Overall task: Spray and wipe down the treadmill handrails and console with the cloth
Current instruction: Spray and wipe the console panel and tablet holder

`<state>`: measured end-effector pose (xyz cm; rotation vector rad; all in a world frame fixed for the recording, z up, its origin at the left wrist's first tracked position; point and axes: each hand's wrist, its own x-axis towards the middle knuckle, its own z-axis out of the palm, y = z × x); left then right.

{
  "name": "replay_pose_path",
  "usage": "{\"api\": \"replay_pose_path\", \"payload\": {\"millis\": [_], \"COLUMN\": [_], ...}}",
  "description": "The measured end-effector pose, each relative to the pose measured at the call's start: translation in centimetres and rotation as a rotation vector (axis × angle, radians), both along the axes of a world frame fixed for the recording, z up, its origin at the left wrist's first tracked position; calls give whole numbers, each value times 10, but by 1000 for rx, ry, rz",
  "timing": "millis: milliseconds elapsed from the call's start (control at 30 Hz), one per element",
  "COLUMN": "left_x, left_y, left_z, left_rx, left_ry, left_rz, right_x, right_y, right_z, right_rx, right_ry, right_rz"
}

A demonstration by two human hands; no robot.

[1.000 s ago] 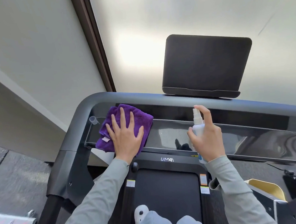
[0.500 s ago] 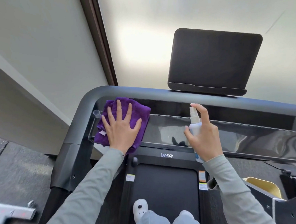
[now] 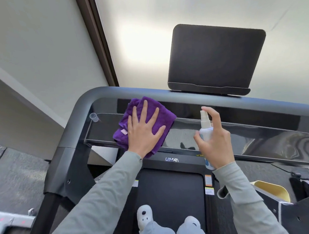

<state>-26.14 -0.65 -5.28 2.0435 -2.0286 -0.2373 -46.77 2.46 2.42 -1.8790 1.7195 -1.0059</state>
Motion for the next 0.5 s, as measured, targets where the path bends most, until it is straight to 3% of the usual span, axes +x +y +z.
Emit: {"api": "replay_pose_path", "payload": {"millis": [167, 333, 500], "left_x": [34, -25, -128], "left_y": [2, -4, -4], "left_z": [3, 3, 4], "left_rx": [39, 84, 74], "left_ry": [18, -38, -53], "left_rz": [191, 283, 102], "right_x": [-3, -27, -61], "right_y": [-12, -11, -3], "right_z": [-2, -4, -2], "right_rx": [5, 2, -3], "right_ry": [-28, -60, -68], "right_rz": [-1, -43, -51]}}
